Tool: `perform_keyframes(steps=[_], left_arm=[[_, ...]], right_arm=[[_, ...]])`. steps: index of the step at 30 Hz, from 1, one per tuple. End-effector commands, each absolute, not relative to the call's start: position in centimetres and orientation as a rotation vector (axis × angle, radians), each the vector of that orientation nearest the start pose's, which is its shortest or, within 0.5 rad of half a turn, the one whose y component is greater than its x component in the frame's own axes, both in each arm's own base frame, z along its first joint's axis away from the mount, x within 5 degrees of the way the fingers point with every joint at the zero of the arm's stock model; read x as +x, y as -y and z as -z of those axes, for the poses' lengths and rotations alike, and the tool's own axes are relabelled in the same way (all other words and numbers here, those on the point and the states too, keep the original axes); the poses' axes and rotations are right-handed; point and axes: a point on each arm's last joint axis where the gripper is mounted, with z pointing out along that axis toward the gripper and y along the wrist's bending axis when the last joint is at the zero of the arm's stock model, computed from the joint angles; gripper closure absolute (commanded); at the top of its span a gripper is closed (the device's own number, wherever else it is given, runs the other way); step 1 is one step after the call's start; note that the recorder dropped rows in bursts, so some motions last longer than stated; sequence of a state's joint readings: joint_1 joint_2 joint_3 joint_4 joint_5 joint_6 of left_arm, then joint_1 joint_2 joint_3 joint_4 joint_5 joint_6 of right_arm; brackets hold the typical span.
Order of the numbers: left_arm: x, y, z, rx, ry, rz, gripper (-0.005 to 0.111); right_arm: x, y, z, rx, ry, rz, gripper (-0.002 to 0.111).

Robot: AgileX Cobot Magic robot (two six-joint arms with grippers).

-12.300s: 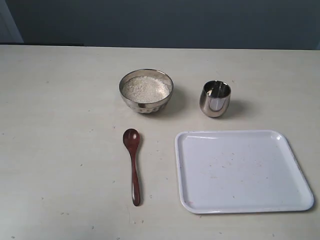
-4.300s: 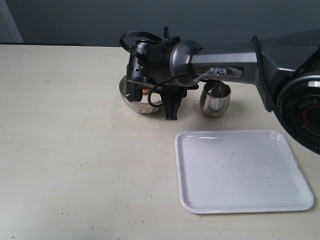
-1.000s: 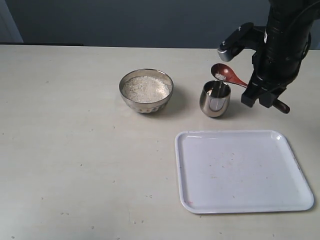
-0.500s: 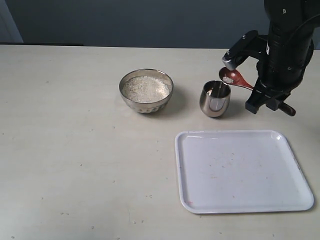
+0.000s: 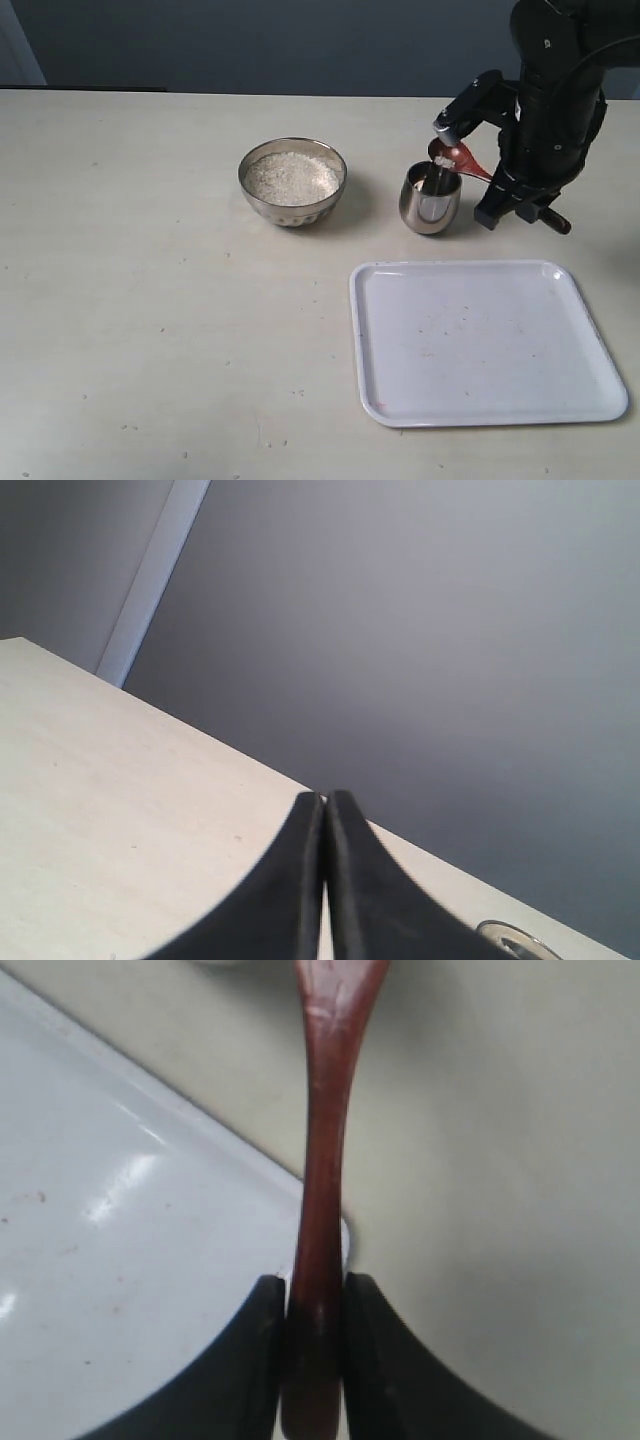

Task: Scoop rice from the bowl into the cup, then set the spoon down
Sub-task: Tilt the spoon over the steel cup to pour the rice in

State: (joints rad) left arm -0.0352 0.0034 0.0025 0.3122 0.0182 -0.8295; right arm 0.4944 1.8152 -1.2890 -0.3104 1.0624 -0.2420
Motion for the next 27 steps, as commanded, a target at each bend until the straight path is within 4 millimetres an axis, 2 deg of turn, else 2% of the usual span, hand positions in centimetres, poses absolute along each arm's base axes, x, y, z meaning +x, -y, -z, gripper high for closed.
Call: perform_keyframes(steps=[1,7,12,16,20,27], left_arm=[[5.6,0.2,-21.3,-0.360,-1.463,0.437,0.106],[5.6,0.2,-21.3,-0.360,-1.463,0.437,0.106],[5.6,0.2,-21.3,-0.360,-1.463,0.437,0.106],[5.6,0.2,-21.3,-0.360,-1.463,0.437,0.106],[5.6,0.2,-21.3,-0.360,-1.463,0.437,0.106],[5.6,0.2,-21.3,-0.360,-1.463,0.437,0.106]], right_arm=[[32.4,-14.2,-21.5,-1.268,-2.688,0.440,0.109],[32.7,-14.4,-21.7,-1.312,-2.619,0.513,0.109],[32.4,-15.7,-22.0,-1.371,-2.526,0.612,0.109],[32.0,-16.7,-21.3,-1.422,-2.508,0.631,0.109],[32.2,-16.7,-20.4,-1.426,-2.540,0.652,0.109],[32.7,-16.4,-20.7,-1.411,-2.484,0.745,0.109]])
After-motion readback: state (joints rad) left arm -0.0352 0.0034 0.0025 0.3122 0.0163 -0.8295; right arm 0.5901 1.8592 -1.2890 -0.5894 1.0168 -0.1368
